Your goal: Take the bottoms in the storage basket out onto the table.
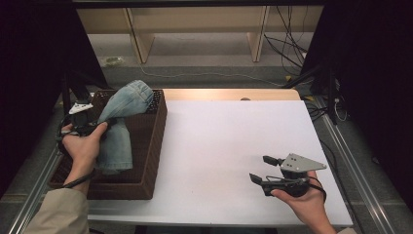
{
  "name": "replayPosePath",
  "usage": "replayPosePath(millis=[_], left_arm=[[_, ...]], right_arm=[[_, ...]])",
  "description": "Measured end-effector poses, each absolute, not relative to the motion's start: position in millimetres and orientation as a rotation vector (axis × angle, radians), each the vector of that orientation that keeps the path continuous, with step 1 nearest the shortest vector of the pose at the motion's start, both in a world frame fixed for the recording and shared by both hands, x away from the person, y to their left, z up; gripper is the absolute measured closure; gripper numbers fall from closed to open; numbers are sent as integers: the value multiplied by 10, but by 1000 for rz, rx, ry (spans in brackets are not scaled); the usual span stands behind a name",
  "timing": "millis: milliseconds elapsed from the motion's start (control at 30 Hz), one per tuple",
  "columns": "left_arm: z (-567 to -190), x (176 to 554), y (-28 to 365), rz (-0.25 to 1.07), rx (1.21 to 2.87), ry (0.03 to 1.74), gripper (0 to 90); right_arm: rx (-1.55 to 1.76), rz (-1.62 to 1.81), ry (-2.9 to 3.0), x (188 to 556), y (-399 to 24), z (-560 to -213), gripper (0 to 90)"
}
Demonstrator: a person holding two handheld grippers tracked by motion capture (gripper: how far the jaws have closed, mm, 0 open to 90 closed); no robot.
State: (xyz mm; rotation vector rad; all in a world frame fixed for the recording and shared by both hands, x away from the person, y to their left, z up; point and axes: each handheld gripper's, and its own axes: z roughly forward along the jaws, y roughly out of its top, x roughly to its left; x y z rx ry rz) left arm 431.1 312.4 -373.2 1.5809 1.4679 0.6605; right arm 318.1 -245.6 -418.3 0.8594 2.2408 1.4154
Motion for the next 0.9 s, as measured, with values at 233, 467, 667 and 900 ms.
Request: replayPosePath(millis=[233,467,667,900], left_arm=[[-3674,4284,3114,685,1560,1444,743],[-3624,4261,3117,701,1540,1432,743],[-3582,4242,3123,708,1526,1422,743],[-3551,4222,3131,721,1495,1421,743]], right_arm=[[860,1428,2230,3182,-2462,-4178,243],[863,1428,2232,3183,-2460,-4181,241],[862,1426,2229,3183,-2461,-4180,241],[864,1426,2228,3182,-2459,-4180,238]])
